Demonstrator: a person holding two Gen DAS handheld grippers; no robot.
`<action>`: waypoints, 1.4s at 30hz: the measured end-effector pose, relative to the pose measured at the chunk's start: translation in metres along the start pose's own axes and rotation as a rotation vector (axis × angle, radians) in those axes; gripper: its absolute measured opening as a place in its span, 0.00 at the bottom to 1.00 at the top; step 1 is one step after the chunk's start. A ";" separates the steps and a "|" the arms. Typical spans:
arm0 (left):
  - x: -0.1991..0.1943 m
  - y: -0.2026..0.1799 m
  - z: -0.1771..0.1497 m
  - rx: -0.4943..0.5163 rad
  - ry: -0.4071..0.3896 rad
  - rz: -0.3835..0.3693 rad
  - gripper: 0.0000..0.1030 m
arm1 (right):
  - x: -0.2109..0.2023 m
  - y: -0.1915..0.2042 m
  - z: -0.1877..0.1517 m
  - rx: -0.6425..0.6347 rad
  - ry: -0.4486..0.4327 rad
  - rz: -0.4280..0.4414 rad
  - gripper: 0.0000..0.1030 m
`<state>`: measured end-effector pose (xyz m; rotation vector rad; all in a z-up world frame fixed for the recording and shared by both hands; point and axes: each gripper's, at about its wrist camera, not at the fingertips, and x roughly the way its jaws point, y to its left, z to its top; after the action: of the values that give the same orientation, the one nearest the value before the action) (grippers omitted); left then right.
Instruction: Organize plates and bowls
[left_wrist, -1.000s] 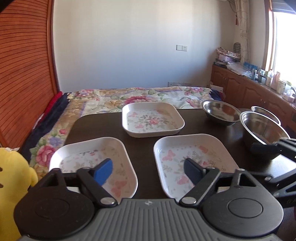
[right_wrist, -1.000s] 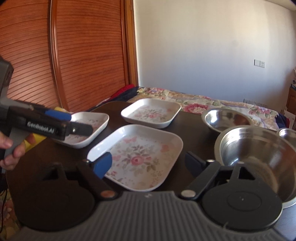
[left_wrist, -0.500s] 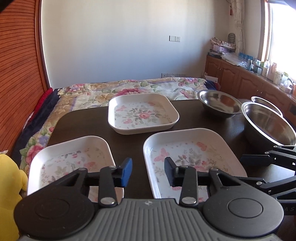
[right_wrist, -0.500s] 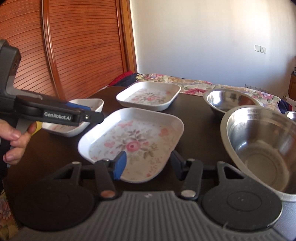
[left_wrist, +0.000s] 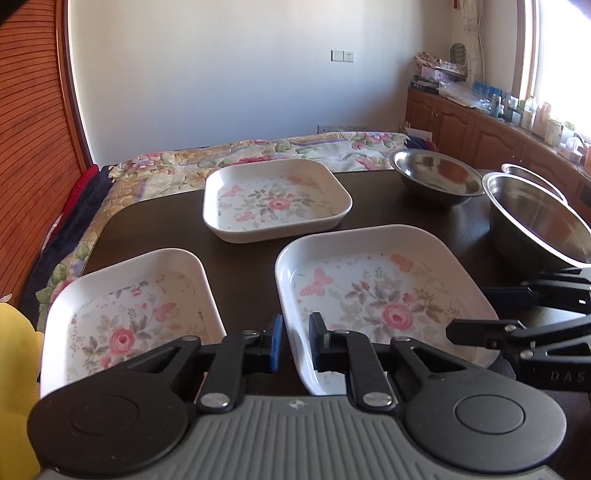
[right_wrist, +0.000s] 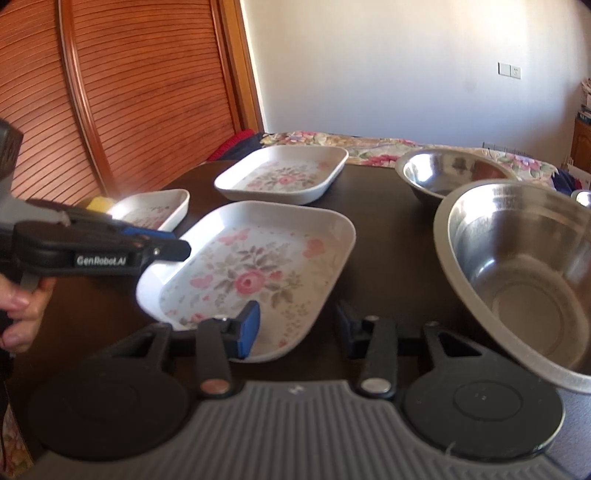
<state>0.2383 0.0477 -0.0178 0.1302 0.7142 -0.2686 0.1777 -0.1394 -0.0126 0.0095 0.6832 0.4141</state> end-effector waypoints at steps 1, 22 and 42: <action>0.001 -0.001 -0.001 0.004 0.005 0.000 0.16 | 0.000 -0.001 0.000 0.002 -0.001 0.001 0.42; -0.023 -0.013 -0.009 0.007 -0.035 -0.007 0.11 | -0.009 -0.004 0.003 -0.022 -0.038 -0.035 0.29; -0.090 -0.030 -0.066 -0.006 -0.051 -0.012 0.12 | -0.056 0.022 -0.036 -0.063 -0.048 0.012 0.29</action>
<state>0.1231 0.0506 -0.0089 0.1136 0.6655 -0.2800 0.1090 -0.1448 -0.0031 -0.0365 0.6229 0.4452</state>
